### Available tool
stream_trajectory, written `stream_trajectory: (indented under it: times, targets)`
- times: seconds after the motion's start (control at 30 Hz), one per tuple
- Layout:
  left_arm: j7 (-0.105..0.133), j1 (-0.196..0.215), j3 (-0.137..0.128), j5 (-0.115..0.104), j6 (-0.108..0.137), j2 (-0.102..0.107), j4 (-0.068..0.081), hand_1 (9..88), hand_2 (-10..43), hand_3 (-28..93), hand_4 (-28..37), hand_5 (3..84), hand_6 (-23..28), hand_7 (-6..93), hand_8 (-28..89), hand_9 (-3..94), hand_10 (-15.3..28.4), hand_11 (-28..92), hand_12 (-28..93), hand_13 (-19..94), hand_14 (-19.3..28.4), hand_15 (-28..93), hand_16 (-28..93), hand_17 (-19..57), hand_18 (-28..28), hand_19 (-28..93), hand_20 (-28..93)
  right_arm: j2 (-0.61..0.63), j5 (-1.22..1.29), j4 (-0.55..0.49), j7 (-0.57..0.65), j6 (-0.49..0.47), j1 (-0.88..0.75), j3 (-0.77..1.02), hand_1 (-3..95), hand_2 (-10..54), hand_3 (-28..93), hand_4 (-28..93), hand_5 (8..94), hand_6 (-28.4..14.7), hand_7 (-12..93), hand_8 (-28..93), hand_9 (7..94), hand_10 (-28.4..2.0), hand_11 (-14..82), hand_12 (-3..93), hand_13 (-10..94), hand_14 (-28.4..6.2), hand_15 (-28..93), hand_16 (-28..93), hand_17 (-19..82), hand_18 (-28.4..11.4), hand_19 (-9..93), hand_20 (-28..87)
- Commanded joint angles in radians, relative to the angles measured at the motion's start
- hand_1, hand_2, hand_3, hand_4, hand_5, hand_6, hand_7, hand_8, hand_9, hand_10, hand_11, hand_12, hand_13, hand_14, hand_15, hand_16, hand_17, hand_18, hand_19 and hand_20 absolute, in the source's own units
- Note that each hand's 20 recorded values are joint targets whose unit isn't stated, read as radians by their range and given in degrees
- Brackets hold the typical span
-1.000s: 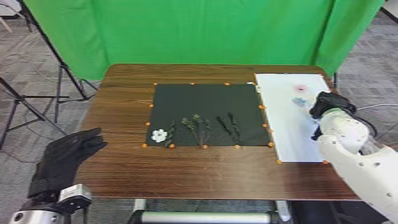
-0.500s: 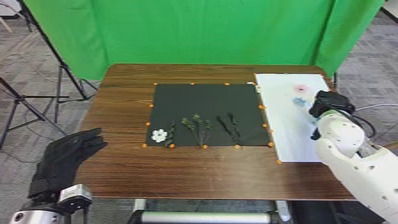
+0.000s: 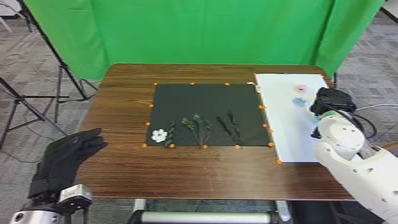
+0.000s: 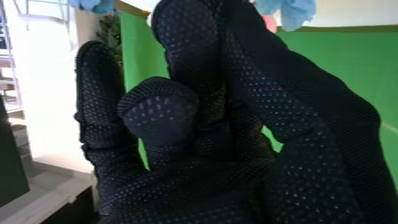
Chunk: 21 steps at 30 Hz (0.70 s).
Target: Arrange flowers
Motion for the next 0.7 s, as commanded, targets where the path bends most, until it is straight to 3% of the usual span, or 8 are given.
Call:
stream_trajectory:
  times: [0.03, 0.07, 0.1, 0.2, 0.37, 0.7]
  targets:
    - [-0.013, 0.008, 0.004, 0.008, -0.012, -0.005, 0.000, 27.5, 7.5, 81, -18.2, 51.2, 16.1, 17.9, -10, 41.9, 23.5, 43, 10, 29, 27.9, 63, -13, -9.4, 20.8, 58, 17, -0.001, -0.043, -0.026, 0.068, -0.112, -0.004, 0.014, 47.2, -9.5, 78, -28, 72.1, -4.6, 29, 3, 77.8, -10.7, 36.2, 34.7, 74, -8.4, 74, 23, 31, -22.0, 88, -1]
    - [-0.018, 0.003, 0.004, 0.009, -0.016, -0.005, 0.002, 27.5, 7.5, 81, -18.2, 51.2, 16.1, 17.9, -10, 41.9, 23.4, 43, 10, 29, 27.9, 63, -13, -9.4, 20.8, 58, 17, 0.008, -0.066, -0.036, 0.099, -0.114, -0.010, 0.005, 41.6, -8.9, 80, -28, 69.4, -5.2, 26, -5, 72.8, -15.0, 41.5, 27.3, 71, -10.7, 75, 22, 30, -23.4, 89, -2]
    - [-0.015, 0.005, 0.005, 0.008, -0.013, -0.006, 0.002, 27.5, 7.5, 81, -18.2, 51.2, 16.1, 17.9, -10, 42.0, 23.5, 43, 10, 29, 27.9, 63, -13, -9.4, 20.8, 58, 17, 0.005, -0.095, -0.030, 0.079, -0.095, -0.012, 0.008, 37.5, -8.1, 81, -27, 68.2, -6.0, 25, -10, 70.6, -17.3, 42.9, 23.9, 70, -11.9, 76, 22, 29, -24.3, 89, -2]
    - [-0.014, 0.010, 0.003, 0.007, -0.013, -0.006, 0.003, 27.6, 7.5, 81, -18.2, 51.3, 16.1, 18.0, -10, 42.0, 23.4, 43, 10, 29, 27.9, 63, -13, -9.4, 20.8, 58, 17, -0.006, -0.056, -0.035, 0.076, -0.157, 0.000, 0.012, 34.0, -6.9, 79, -26, 66.5, -8.2, 21, -11, 67.9, -20.2, 42.4, 21.6, 68, -14.6, 77, 21, 26, -26.9, 90, -3]
    - [-0.010, 0.000, 0.015, 0.004, -0.010, 0.000, 0.004, 27.6, 7.5, 81, -18.2, 51.3, 16.1, 18.0, -10, 42.0, 23.4, 43, 10, 28, 27.9, 63, -13, -9.4, 20.8, 58, 17, -0.025, 0.001, -0.031, 0.089, -0.214, 0.003, 0.030, 32.2, -6.3, 79, -25, 63.1, -9.7, 18, -10, 65.2, -22.0, 40.0, 20.8, 65, -15.8, 77, 20, 24, -28.1, 90, -4]
    - [-0.013, 0.003, 0.011, 0.004, -0.010, -0.005, 0.003, 27.6, 7.6, 81, -18.2, 51.2, 16.1, 18.0, -10, 42.0, 23.4, 43, 10, 29, 27.9, 63, -13, -9.4, 20.8, 58, 17, -0.039, 0.076, -0.070, 0.122, -0.236, -0.052, 0.077, 31.7, -6.0, 79, -25, 61.3, -10.2, 17, -10, 64.8, -22.9, 35.8, 19.6, 65, -16.2, 78, 19, 24, -28.3, 89, -4]
